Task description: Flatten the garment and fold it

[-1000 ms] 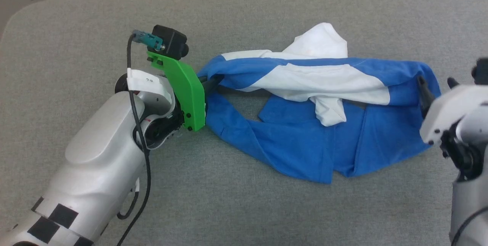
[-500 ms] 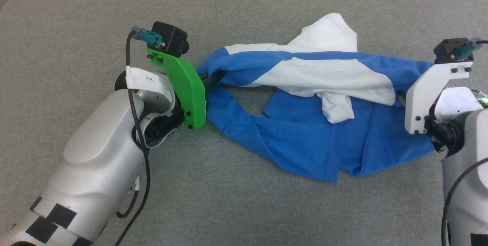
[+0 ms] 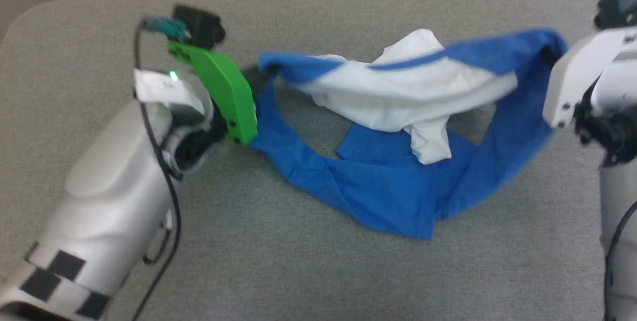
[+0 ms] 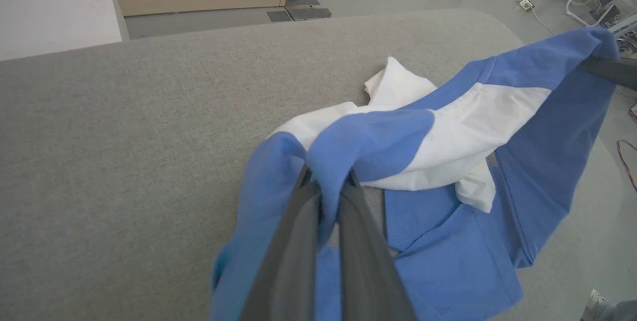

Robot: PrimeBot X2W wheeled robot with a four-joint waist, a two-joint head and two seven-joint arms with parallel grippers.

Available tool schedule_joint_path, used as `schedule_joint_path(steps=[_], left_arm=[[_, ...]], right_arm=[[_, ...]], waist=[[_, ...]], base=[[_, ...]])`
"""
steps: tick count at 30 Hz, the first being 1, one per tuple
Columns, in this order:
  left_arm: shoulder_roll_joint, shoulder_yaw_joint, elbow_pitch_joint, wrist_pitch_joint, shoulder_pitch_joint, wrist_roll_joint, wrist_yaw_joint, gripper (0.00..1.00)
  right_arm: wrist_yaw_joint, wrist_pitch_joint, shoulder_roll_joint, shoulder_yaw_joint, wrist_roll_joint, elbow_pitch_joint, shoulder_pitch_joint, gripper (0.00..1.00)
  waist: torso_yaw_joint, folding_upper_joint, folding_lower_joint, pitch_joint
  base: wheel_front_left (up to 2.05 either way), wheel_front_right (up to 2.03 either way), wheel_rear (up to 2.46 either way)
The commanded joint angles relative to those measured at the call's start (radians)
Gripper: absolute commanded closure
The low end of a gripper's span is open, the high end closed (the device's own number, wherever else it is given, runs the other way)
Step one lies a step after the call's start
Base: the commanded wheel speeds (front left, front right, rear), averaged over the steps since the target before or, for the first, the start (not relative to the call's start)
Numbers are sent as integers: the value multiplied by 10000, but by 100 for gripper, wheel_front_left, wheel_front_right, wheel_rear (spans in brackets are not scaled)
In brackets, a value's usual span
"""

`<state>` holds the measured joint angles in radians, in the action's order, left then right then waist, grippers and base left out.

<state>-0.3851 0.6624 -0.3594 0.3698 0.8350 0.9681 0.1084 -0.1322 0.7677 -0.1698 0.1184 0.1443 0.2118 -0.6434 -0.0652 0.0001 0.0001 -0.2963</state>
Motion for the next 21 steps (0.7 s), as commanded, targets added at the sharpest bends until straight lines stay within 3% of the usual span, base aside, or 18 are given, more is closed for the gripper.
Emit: schedule_joint_path(steps=[1, 4, 10, 14, 21], left_arm=[[-179, -161, -44, -160, 643, -142, 33, 100], [-483, -376, -387, -334, 1713, -600, -18, 100], [-1057, -427, -1285, -922, 4144, -2363, -751, 100], [-1213, -665, -1734, -1878, 5750, -3314, -1316, 100], [-1182, -1349, -2424, -3741, 7507, -3973, -2213, 100]], right_arm=[[15, 52, -118, -52, 196, -168, -571, 100], [15, 91, -59, 73, 484, -172, -1735, 100], [15, -310, 301, 78, -448, 695, -4504, 100], [15, -1227, 556, 103, -1378, 1322, -6314, 100], [15, -3211, 1036, 954, -2542, 2232, -8402, 100]], waist=[[-36, -1, -1, 120], [-132, -1, -1, 90], [-404, -1, -1, -318], [-567, -1, -1, -731], [-702, -1, -1, -1348]], base=[[0, 0, 0], [0, 0, 0], [0, 0, 0], [0, 0, 0], [0, 0, 0]])
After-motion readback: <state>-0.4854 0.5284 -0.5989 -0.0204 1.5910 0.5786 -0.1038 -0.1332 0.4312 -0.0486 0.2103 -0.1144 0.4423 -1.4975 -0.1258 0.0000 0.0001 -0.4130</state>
